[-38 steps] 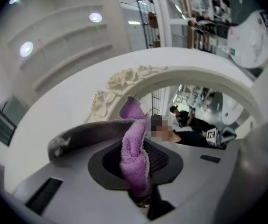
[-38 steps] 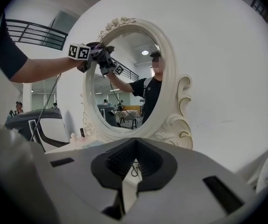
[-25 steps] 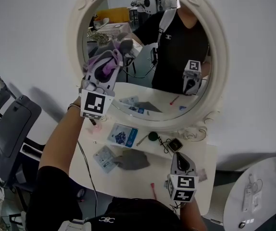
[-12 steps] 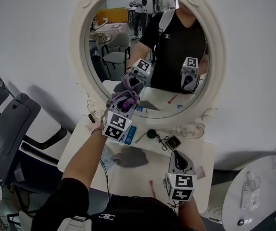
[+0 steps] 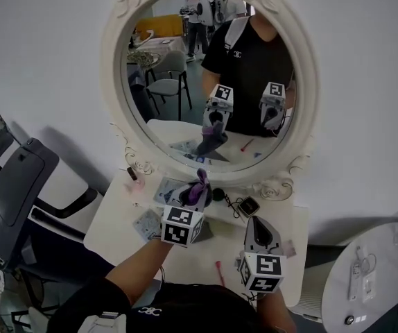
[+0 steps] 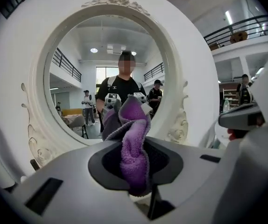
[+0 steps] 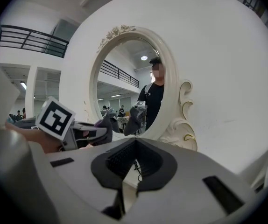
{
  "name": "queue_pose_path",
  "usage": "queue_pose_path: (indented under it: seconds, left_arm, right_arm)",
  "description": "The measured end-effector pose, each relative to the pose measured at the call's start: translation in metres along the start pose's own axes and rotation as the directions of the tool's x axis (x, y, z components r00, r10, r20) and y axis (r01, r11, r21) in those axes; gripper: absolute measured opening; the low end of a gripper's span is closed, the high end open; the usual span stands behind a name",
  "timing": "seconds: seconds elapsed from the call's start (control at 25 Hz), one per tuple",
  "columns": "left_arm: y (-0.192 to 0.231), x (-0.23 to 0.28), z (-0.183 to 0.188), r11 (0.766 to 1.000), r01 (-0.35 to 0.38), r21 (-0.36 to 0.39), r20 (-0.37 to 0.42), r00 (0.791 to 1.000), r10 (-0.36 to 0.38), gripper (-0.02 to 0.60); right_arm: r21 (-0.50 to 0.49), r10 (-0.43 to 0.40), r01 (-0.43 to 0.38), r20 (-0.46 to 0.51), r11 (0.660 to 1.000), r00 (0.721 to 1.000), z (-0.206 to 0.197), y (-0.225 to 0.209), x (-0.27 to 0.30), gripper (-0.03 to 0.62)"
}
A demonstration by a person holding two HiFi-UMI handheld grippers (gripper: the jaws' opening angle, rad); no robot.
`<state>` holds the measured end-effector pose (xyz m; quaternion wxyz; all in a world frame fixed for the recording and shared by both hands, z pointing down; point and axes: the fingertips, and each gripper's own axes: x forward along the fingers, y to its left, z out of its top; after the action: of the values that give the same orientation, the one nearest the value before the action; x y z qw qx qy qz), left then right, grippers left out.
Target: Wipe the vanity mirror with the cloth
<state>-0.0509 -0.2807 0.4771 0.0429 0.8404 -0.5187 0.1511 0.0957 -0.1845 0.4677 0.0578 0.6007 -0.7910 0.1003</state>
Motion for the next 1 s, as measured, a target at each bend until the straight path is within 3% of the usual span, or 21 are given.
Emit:
queue_pose_path:
  seconds: [0.12, 0.24, 0.44, 0.76, 1.0]
  left_arm:
    - [-0.022, -0.023, -0.01, 1.0, 0.01, 0.017, -0.014, 1.0, -0.01, 0.071]
    - [-0.035, -0.039, -0.015, 0.999, 0.022, -0.025, -0.02, 1.0, -0.022, 0.071]
    - [-0.06, -0.047, -0.033, 0.987, 0.125, -0.101, -0.06, 0.989, -0.132, 0.071]
    - [-0.067, -0.05, -0.043, 0.992, 0.116, -0.039, -0.086, 0.989, -0.119, 0.071]
    - [-0.066, -0.048, -0.048, 0.993, 0.107, -0.053, -0.099, 0.989, -0.112, 0.071]
  right_arm:
    - [0.031, 0.009, -0.009, 0.018, 0.999, 1.0, 0.002, 0.001, 0.0, 0.003]
    - [0.051, 0.037, -0.038, 0.016, 0.998, 0.999, 0.0, 0.003, 0.001, 0.003]
    - [-0.018, 0.091, -0.091, -0.016, 0.996, 0.996, -0.006, 0.019, 0.003, 0.003]
    - [-0.018, 0.086, -0.086, -0.03, 0.996, 0.996, -0.008, 0.019, 0.002, 0.003]
    - [-0.021, 0.088, -0.088, -0.038, 0.996, 0.995, -0.011, 0.02, 0.0, 0.003]
